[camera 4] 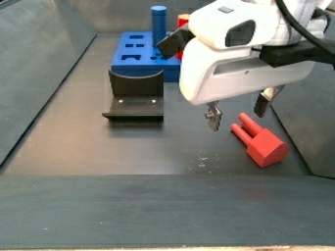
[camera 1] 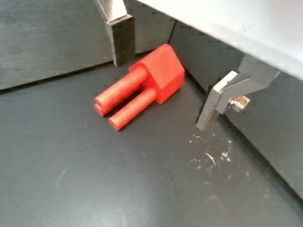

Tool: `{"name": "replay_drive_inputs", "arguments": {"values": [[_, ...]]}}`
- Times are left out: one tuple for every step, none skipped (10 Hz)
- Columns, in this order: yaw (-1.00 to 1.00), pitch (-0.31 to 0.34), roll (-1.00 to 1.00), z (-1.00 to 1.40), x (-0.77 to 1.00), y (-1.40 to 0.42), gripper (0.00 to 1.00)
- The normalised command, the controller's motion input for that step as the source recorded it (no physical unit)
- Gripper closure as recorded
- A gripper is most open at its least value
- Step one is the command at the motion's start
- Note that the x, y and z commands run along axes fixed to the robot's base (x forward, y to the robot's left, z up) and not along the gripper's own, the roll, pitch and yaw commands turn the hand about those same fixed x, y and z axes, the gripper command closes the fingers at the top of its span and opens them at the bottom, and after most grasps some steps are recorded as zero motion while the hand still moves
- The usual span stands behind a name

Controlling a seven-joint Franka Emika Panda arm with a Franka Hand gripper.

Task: Pick up the 3 prong object. Move up. Rotate the 3 prong object. Place the 3 prong object on the fixture. Regrasp the 3 prong object. Move to above the board. Insert the 3 prong object.
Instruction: Pick up the 3 prong object.

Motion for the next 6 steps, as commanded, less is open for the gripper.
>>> {"name": "replay_drive_inputs", "arguments": {"values": [[0.02,0.000,0.00,0.00,0.03,0.00,0.00],[0.00,0.000,0.01,-0.04,0.00,0.00,0.00],[-0.04,-0.020,0.11,-0.29,-0.58,0.13,0.00],[-0.05,-0.043,0.00,-0.16,-0.49,0.13,0.00],[0.00,0.000,0.00,0.00,-0.02,0.00,0.00],[0.00,0.000,0.00,0.00,-0.03,0.00,0.00]]}}
